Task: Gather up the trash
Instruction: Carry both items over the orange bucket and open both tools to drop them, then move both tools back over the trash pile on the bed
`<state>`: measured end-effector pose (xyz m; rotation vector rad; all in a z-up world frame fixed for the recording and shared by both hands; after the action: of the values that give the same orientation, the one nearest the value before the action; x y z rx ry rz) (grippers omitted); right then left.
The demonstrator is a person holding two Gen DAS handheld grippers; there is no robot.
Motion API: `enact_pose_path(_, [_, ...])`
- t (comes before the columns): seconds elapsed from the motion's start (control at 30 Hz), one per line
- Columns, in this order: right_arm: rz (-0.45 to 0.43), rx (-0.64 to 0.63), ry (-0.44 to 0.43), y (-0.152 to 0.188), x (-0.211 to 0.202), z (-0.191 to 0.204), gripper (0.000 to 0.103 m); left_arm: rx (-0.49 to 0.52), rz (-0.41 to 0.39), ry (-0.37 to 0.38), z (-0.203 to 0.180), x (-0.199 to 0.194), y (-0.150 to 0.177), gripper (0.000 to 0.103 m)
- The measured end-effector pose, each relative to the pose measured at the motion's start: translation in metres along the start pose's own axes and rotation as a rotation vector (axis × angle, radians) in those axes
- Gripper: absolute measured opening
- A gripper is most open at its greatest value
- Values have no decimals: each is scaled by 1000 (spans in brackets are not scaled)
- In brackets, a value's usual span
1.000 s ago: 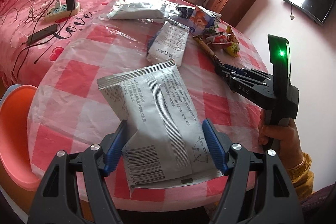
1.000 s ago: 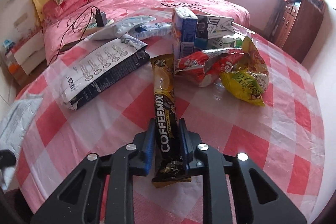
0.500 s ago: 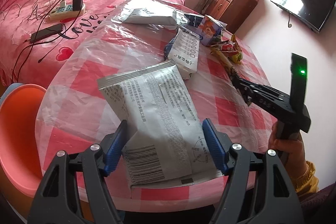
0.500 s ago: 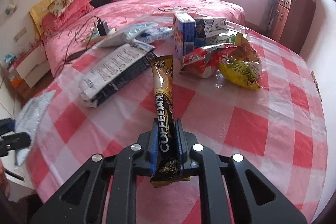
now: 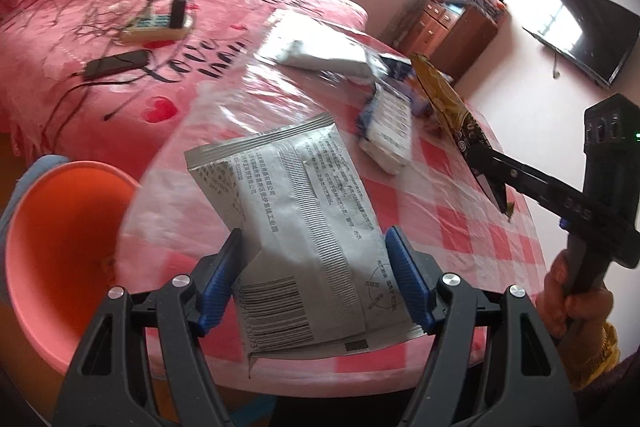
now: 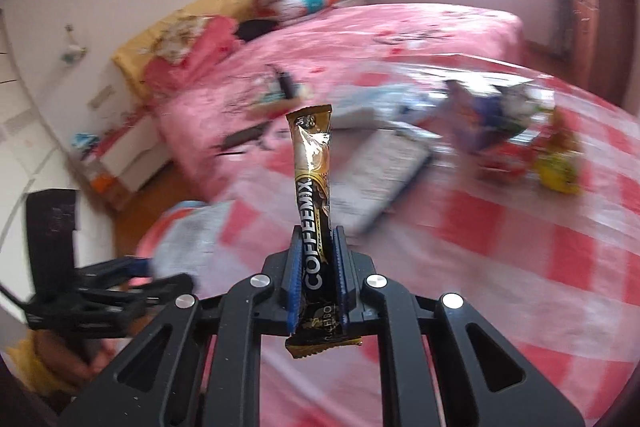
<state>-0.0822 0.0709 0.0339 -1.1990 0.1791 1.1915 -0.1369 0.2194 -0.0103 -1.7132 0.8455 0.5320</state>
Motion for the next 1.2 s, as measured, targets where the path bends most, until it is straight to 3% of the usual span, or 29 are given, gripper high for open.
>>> enact_pose_path(0.27, [165, -67, -202, 4, 57, 101, 15, -84, -37, -133, 66, -30, 11, 72])
enact_pose_path(0.5, [272, -111, -264, 15, 112, 156, 15, -211, -7, -266, 136, -42, 41, 72])
enact_pose_path(0.63, [309, -94, -288, 22, 136, 171, 21, -261, 20, -316, 164, -40, 55, 74])
enact_pose_path(0.7, [316, -48, -291, 22, 138, 166, 63, -288, 49, -352, 177, -36, 63, 82])
enact_pose_path(0.77, [295, -3, -315, 16, 136, 158, 77, -303, 66, -378, 184, -34, 69, 86])
enact_pose_path(0.9, [216, 3, -255, 6, 120, 135, 90, -319, 93, -412, 192, -30, 77, 87])
enact_pose_path(1.2, [73, 4, -145, -1, 91, 87, 91, -262, 57, -400, 171, -29, 62, 87])
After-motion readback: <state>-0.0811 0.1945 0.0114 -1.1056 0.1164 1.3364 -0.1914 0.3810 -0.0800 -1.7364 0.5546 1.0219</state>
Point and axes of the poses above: each gripper's, at about its wrist camera, not at the fingertips, and x roughly the way its jaws point, z to its left, y to its underside, the point moved 6 cm from there along x, roughly the way its jaws point, and after that the axes turned 9 degrees about x, right-handed, at the moved point
